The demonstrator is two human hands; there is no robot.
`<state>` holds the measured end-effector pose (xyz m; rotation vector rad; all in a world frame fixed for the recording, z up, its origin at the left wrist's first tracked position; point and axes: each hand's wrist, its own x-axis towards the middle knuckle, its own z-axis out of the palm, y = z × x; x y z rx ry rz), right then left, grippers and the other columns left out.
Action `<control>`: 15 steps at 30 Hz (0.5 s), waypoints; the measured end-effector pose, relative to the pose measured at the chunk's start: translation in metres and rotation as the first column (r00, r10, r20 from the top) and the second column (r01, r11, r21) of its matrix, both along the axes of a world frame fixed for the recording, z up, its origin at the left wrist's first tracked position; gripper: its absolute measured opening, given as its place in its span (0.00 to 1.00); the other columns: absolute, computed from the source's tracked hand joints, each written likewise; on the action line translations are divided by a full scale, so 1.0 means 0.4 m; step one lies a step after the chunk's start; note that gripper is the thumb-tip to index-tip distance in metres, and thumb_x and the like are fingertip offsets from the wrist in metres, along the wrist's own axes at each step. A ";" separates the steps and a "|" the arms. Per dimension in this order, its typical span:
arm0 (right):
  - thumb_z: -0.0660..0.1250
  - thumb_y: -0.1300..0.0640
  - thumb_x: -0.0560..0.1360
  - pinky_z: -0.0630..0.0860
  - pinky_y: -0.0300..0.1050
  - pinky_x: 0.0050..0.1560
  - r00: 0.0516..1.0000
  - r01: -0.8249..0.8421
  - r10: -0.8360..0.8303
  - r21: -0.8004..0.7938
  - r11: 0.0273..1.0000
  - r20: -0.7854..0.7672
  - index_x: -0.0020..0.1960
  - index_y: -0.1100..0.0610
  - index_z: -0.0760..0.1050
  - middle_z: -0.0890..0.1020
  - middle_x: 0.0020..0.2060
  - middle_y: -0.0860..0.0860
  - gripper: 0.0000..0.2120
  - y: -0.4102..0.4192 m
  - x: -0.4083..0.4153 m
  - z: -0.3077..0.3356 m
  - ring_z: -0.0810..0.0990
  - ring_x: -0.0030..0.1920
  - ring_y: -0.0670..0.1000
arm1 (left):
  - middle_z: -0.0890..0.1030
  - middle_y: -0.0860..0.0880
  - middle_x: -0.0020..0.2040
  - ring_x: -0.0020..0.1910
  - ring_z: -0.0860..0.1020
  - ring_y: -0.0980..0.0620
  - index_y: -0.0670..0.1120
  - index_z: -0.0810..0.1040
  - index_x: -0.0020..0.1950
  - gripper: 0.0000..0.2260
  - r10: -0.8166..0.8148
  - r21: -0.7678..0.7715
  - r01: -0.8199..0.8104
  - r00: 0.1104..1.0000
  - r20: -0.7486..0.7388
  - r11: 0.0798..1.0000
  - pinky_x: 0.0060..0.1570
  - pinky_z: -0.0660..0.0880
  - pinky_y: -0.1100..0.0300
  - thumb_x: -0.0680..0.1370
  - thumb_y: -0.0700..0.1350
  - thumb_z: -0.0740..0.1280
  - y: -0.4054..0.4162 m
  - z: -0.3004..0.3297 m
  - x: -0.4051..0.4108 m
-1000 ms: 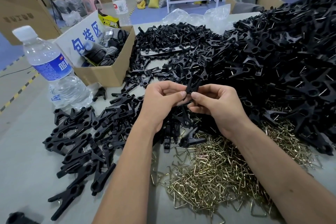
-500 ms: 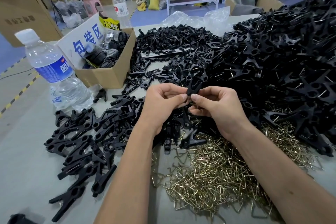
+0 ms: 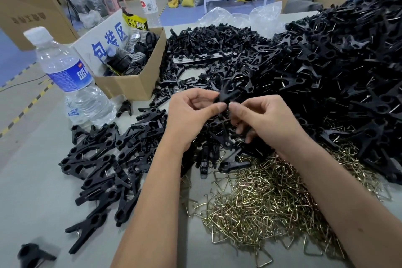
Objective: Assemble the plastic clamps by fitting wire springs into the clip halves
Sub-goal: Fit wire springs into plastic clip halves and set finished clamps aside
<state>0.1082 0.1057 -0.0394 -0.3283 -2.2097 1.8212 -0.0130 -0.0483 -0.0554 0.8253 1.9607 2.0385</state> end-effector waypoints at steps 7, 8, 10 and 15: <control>0.80 0.46 0.70 0.76 0.41 0.40 0.787 -0.616 0.290 0.718 0.324 0.544 0.45 0.47 0.85 0.84 0.41 0.42 0.08 -0.133 0.019 0.067 0.80 0.41 0.43 | 0.88 0.46 0.45 0.46 0.85 0.50 0.47 0.87 0.47 0.07 0.169 0.116 -0.186 0.975 0.142 0.976 0.44 0.81 0.62 0.73 0.37 0.77 -0.017 -0.006 -0.038; 0.80 0.45 0.70 0.79 0.45 0.44 0.789 -0.613 0.253 0.746 0.262 0.559 0.46 0.48 0.84 0.84 0.45 0.44 0.10 -0.150 0.019 0.070 0.81 0.45 0.47 | 0.88 0.46 0.45 0.46 0.85 0.50 0.47 0.87 0.47 0.07 0.165 0.122 -0.183 0.975 0.148 0.975 0.45 0.80 0.62 0.73 0.38 0.78 -0.016 -0.007 -0.039; 0.79 0.46 0.72 0.81 0.51 0.50 0.793 -0.606 0.214 0.775 0.178 0.571 0.46 0.51 0.83 0.84 0.48 0.48 0.10 -0.169 0.016 0.076 0.82 0.49 0.53 | 0.87 0.46 0.45 0.47 0.85 0.49 0.47 0.87 0.47 0.06 0.160 0.125 -0.180 0.975 0.156 0.976 0.47 0.81 0.61 0.71 0.40 0.78 -0.014 -0.010 -0.038; 0.73 0.60 0.75 0.82 0.51 0.51 0.755 -0.649 0.332 0.717 0.255 0.566 0.44 0.54 0.84 0.85 0.47 0.48 0.02 -0.155 0.002 0.067 0.83 0.48 0.51 | 0.87 0.45 0.46 0.48 0.85 0.49 0.46 0.86 0.49 0.07 0.164 0.117 -0.182 0.975 0.152 0.976 0.50 0.80 0.59 0.72 0.38 0.78 -0.015 -0.014 -0.038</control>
